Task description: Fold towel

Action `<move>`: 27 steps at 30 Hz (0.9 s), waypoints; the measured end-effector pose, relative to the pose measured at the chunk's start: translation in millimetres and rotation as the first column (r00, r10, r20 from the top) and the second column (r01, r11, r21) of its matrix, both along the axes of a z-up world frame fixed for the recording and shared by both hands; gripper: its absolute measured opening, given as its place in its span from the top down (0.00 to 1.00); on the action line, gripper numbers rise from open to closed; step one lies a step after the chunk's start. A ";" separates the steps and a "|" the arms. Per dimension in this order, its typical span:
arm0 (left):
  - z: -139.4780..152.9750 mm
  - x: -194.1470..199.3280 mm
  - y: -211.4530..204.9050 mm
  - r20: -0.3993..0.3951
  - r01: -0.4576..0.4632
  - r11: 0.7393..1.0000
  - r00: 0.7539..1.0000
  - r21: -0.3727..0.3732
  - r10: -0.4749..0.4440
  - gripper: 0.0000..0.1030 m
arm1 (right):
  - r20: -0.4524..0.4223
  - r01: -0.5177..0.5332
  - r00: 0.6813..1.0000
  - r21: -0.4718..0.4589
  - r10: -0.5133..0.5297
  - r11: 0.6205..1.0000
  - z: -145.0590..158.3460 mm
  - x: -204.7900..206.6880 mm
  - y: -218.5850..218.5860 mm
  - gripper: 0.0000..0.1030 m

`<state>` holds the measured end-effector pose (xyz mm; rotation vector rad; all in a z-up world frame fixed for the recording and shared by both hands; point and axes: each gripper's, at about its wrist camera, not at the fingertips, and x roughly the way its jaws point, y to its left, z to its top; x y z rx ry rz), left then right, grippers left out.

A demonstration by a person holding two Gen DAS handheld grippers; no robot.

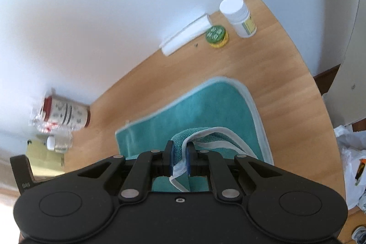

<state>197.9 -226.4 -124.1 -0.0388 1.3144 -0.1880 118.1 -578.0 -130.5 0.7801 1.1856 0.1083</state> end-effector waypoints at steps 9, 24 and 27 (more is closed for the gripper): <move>-13.1 27.4 -6.5 -0.013 -0.011 1.000 1.000 -0.003 0.011 0.83 | -0.025 0.081 0.996 -0.010 -0.082 0.997 -25.7 26.5 -7.8 0.89; -21.5 56.6 1.0 -0.002 -0.077 0.997 0.997 -0.019 0.077 0.78 | -0.021 0.180 0.984 -0.001 -0.180 0.984 -45.7 56.7 -12.1 0.88; -24.5 63.0 5.0 -0.009 -0.091 0.995 0.996 -0.046 0.091 0.78 | -0.030 0.198 0.980 0.017 -0.197 0.980 -51.4 60.0 -12.3 0.88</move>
